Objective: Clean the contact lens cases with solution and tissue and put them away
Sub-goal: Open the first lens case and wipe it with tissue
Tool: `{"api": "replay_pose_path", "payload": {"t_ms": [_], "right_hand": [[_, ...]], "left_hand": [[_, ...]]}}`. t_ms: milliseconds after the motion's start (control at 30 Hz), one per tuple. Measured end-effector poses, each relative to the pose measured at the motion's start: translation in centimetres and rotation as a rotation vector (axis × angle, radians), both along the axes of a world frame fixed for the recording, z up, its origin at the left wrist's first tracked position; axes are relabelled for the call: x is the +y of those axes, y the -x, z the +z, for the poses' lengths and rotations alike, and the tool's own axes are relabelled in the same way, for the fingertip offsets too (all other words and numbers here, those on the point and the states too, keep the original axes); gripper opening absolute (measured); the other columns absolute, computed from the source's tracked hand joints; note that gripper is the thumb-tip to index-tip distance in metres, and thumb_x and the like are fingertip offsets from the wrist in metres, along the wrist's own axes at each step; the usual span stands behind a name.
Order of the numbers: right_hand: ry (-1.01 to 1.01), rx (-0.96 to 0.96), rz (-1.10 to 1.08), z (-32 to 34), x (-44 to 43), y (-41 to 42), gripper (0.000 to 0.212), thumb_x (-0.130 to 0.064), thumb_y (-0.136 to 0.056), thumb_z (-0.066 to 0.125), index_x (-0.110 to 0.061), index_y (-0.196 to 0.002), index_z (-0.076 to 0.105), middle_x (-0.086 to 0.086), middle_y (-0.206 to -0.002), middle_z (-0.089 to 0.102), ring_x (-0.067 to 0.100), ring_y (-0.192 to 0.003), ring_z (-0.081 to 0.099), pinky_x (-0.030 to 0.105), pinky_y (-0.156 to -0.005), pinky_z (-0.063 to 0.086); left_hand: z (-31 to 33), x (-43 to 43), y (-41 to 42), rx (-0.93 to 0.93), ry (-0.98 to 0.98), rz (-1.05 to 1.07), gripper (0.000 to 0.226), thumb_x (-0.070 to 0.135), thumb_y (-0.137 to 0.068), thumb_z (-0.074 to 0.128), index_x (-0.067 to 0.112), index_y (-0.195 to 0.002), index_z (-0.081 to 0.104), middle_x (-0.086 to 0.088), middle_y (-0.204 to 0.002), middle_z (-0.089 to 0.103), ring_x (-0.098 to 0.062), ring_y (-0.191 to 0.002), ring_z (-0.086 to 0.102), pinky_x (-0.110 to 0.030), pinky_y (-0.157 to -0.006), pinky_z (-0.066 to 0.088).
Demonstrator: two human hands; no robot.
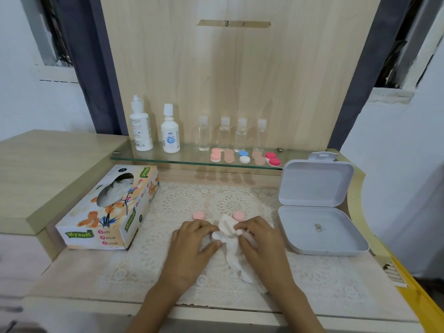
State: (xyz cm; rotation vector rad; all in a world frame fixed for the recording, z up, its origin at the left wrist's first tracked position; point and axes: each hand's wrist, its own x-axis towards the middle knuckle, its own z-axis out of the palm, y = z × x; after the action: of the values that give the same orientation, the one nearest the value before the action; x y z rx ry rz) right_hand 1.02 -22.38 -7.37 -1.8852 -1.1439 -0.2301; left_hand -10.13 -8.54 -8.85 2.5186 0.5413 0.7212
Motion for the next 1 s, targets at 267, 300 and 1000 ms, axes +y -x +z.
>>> {"api": "replay_pose_path", "payload": {"t_ms": [267,300,1000], "right_hand": [[0.173,-0.179,-0.024,-0.6,0.7,0.6,0.025,-0.032,-0.085,0.052,-0.015,-0.088,0.071,-0.003,-0.09,0.055,0.013,-0.077,0.055,0.026,-0.06,0.05],[0.173,-0.199,-0.035,-0.7,1.0,0.5,0.025,-0.03,-0.082,0.053,-0.013,-0.081,0.071,-0.003,-0.085,0.054,0.013,-0.071,0.055,0.024,-0.053,0.048],[0.087,-0.044,-0.003,-1.5,1.7,-0.3,0.009,-0.021,-0.083,0.064,-0.011,-0.081,0.065,-0.007,-0.09,0.054,0.005,-0.071,0.054,0.007,-0.061,0.035]], "left_hand": [[0.0,-0.1,-0.1,-0.014,-0.006,0.032,0.049,0.064,-0.075,0.037,0.037,-0.106,0.064,0.026,-0.109,0.053,0.002,-0.106,0.042,-0.019,-0.086,0.022],[0.1,-0.1,-0.2,-0.015,-0.006,0.031,0.052,0.066,-0.073,0.033,0.038,-0.105,0.064,0.027,-0.108,0.053,0.003,-0.105,0.042,-0.019,-0.085,0.022],[0.2,-0.4,-0.3,-0.03,-0.023,0.042,0.058,0.064,-0.071,0.027,0.036,-0.106,0.065,0.03,-0.105,0.047,0.004,-0.104,0.04,-0.011,-0.085,0.023]]}}
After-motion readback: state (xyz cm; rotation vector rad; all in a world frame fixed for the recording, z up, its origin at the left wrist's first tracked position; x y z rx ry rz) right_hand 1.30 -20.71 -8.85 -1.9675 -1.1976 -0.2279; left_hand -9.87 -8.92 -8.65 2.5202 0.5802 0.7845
